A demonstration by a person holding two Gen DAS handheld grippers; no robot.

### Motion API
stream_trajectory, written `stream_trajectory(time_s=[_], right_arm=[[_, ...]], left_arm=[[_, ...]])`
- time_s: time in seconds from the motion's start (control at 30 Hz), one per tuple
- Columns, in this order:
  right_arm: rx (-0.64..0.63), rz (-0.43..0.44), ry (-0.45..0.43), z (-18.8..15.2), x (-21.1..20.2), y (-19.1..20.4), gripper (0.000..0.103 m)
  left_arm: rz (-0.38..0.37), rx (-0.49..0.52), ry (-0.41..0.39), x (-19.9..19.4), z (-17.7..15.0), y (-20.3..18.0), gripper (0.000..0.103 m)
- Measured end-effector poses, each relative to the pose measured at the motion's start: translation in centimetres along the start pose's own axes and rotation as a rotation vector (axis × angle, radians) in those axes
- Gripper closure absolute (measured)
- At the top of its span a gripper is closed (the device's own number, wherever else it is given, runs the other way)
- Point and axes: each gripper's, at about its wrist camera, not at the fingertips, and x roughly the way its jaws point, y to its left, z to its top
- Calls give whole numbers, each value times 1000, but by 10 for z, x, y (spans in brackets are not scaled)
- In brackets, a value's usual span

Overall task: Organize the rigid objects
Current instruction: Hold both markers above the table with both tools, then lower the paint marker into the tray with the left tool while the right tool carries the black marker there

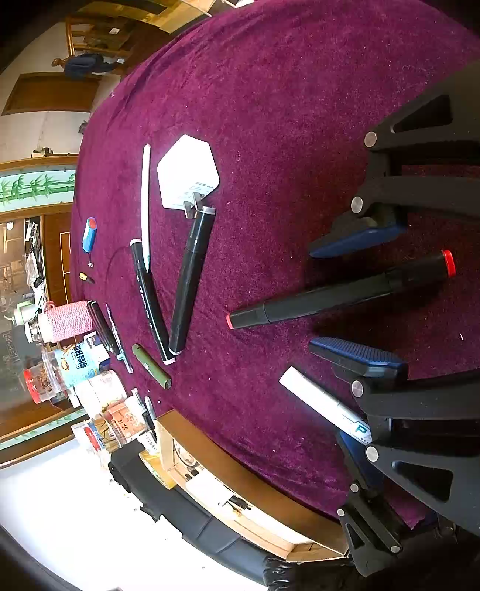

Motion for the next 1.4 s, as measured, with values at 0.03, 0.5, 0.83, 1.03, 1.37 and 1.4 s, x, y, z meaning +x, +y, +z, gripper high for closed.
stream_trajectory(time_s=[0.03, 0.5, 0.83, 1.03, 1.37, 1.4], right_arm=[[0, 0, 0, 0, 0, 0, 55], [-66, -79, 18, 1, 4, 12, 54], [-124, -179, 45, 1, 7, 26, 58], [-117, -170, 33, -1, 5, 36, 87], [-46, 3, -35, 19, -32, 61, 87], [-49, 30, -36, 23, -35, 67, 87]], left_arm=[[-1, 0, 0, 0, 0, 0, 78], [-67, 1, 25, -7, -6, 7, 89], [-160, -108, -31, -56, -22, 41, 89], [-187, -151, -75, -85, -30, 62, 89], [-122, -350, -127, -118, -38, 163, 89], [-94, -370, -122, -119, -39, 176, 89]])
